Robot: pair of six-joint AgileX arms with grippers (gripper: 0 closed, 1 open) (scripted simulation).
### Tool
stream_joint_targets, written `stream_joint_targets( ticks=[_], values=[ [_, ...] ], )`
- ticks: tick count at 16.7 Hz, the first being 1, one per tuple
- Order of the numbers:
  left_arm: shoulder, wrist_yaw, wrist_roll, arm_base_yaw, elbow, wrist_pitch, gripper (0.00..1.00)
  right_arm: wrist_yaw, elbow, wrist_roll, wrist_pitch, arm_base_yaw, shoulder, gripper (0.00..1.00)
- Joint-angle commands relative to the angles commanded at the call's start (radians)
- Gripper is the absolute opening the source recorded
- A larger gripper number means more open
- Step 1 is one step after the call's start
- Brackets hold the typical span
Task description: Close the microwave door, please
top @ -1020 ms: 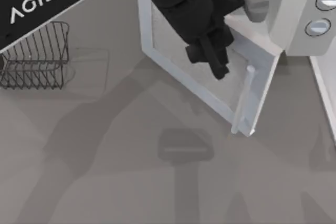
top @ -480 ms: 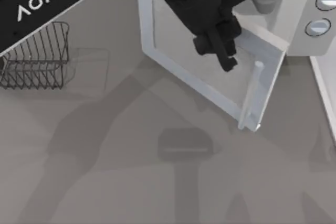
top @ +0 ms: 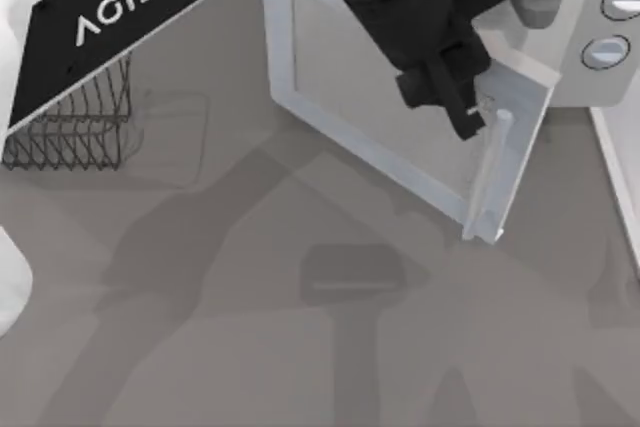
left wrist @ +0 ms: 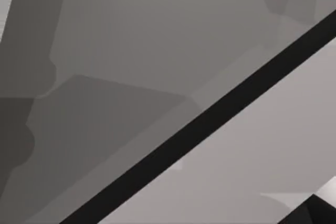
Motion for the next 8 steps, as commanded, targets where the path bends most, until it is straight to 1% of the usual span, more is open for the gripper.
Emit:
stream_joint_targets(
  ticks=[5,8],
  values=[
    [-0.002,-0.004,0.0,-0.002,0.001,0.003,0.0,0.0,0.0,0.0,0.0,0.0,0.0,1.0],
    [0.019,-0.063,0.011,-0.064,0.006,0.008,0.0,0.0,0.0,0.0,0.0,0.0,0.0,1.0]
  ],
)
